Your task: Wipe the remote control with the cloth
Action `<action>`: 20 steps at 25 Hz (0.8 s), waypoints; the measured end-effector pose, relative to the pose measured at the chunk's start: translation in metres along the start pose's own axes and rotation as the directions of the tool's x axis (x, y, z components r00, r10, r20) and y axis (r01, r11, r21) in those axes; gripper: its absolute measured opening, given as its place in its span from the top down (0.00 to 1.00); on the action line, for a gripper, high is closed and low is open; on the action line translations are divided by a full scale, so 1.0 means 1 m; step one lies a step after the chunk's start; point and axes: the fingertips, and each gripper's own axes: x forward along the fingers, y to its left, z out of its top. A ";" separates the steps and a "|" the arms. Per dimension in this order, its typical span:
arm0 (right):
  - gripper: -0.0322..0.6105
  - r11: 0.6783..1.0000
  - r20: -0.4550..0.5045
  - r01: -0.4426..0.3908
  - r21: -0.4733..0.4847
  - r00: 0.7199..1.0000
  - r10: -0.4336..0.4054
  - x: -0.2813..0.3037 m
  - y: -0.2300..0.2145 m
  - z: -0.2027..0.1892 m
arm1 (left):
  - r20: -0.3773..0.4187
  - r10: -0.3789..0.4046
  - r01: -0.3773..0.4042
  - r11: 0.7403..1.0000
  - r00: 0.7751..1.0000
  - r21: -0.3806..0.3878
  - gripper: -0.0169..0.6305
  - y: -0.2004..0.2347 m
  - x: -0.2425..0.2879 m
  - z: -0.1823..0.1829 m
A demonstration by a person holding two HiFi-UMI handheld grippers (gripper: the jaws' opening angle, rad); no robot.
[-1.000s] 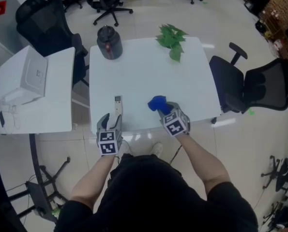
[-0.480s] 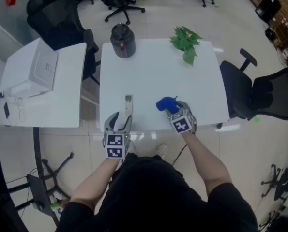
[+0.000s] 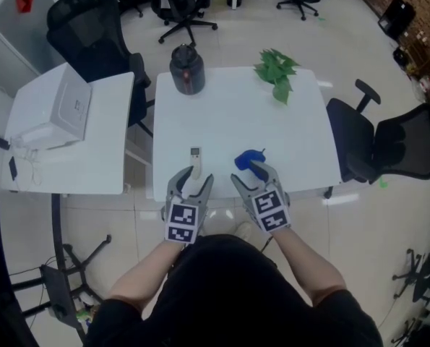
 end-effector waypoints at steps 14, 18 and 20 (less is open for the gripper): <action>0.84 1.000 0.171 -0.014 -0.008 0.985 0.016 -0.047 0.042 0.046 | 0.067 -0.056 0.049 0.994 0.996 0.102 0.85 -0.031 -0.043 0.049; 0.90 1.000 0.175 -0.019 -0.017 0.984 0.021 -0.047 0.044 0.050 | 0.069 -0.051 0.043 0.993 0.996 0.113 0.96 -0.032 -0.041 0.049; 0.92 1.000 0.169 -0.023 -0.017 0.985 0.025 -0.045 0.044 0.049 | 0.063 -0.052 0.045 0.992 0.997 0.117 0.97 -0.033 -0.038 0.046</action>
